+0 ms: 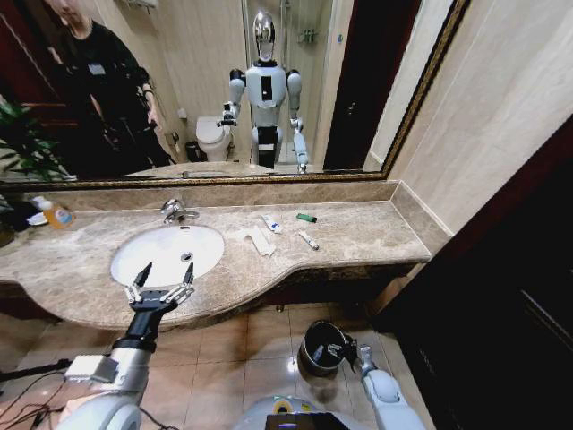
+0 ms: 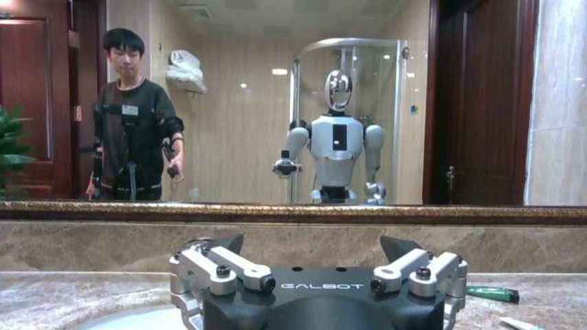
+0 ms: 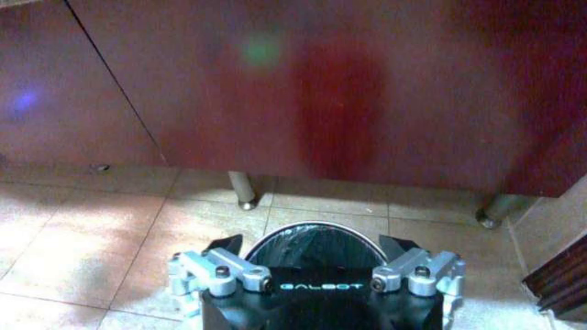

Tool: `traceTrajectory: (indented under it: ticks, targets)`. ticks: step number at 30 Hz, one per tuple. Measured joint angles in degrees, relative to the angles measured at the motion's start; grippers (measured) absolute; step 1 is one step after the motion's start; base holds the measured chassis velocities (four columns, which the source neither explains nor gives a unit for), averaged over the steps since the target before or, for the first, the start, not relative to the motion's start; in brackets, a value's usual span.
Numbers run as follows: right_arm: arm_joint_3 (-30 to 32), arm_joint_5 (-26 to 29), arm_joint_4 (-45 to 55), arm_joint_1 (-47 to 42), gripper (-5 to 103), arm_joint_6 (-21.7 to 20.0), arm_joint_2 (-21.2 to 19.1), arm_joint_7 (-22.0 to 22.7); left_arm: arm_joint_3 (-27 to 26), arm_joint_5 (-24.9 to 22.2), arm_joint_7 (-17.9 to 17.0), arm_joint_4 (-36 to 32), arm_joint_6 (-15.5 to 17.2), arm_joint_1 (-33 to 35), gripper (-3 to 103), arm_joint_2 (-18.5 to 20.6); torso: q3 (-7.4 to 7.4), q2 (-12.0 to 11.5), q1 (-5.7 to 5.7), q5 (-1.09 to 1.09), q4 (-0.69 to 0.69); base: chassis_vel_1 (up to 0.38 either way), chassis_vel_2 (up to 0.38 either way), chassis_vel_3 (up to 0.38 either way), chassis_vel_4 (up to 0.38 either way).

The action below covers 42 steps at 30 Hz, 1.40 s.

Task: Pick up the trash from the sink and place it in the trash bin.

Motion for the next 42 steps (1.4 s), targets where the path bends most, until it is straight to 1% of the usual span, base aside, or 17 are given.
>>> traceTrajectory:
  ticks: [4, 19, 25, 30, 33, 34, 36, 37, 38, 42]
  targets:
    - [-0.1, 0.0, 0.1, -0.1, 100, 0.0, 0.0, 0.0, 0.0, 0.0, 0.0, 0.0, 0.0, 0.0, 100, 0.0, 0.0, 0.0, 0.0, 0.0, 0.0, 0.0, 0.0, 0.0, 0.0]
    - [0.0, 0.2, -0.1, -0.2, 100, 0.1, 0.1, 0.0, 0.0, 0.0, 0.0, 0.0, 0.0, 0.0, 100, 0.0, 0.0, 0.0, 0.0, 0.0, 0.0, 0.0, 0.0, 0.0, 0.0]
    - [0.1, 1.0, 0.0, -0.2, 100, 0.5, 0.1, -0.1, 0.0, 0.0, 0.0, 0.0, 0.0, 0.0, 100, 0.0, 0.0, 0.0, 0.0, 0.0, 0.0, 0.0, 0.0, 0.0, 0.0]
    - [0.4, 2.1, 2.7, -1.3, 100, 0.1, -0.3, 0.2, 0.0, 0.0, 0.0, 0.0, 0.0, 0.0, 100, 0.0, 0.0, 0.0, 0.0, 0.0, 0.0, 0.0, 0.0, 0.0, 0.0]
    - [1.2, 4.2, 7.8, -3.7, 100, -0.5, -0.7, 0.5, 0.0, 0.0, 0.0, 0.0, 0.0, 0.0, 100, 0.0, 0.0, 0.0, 0.0, 0.01, 0.0, 0.0, 0.0, 0.0, 0.0]
    - [1.2, 4.2, 7.8, -3.7, 100, -0.5, -0.7, 0.5, 0.0, 0.0, 0.0, 0.0, 0.0, 0.0, 100, 0.0, 0.0, 0.0, 0.0, 0.01, 0.0, 0.0, 0.0, 0.0, 0.0]
    - [1.9, 6.5, 14.7, -6.3, 100, -0.4, -1.5, 1.0, 0.0, 0.0, 0.0, 0.0, 0.0, 0.0, 100, 0.0, 0.0, 0.0, -0.01, 0.0, 0.0, 0.0, 0.0, 0.0, 0.0]
    - [2.1, 7.2, 17.0, -7.2, 100, -0.1, -1.9, 1.3, 0.0, 0.0, 0.0, 0.0, 0.0, 0.0, 100, 0.0, 0.0, 0.0, -0.01, 0.0, 0.0, 0.0, 0.0, 0.0, 0.0]
    - [2.1, 7.2, 17.0, -7.2, 100, -0.1, -1.9, 1.3, 0.0, 0.0, 0.0, 0.0, 0.0, 0.0, 100, 0.0, 0.0, 0.0, -0.01, 0.0, 0.0, 0.0, 0.0, 0.0, 0.0]
    - [2.7, 11.2, 30.5, -11.3, 100, -0.9, -3.9, 2.3, 0.0, 0.0, 0.0, 0.0, 0.0, 0.0, 100, 0.0, 0.0, 0.0, -0.01, -0.02, 0.0, 0.0, 0.0, 0.0, 0.0]
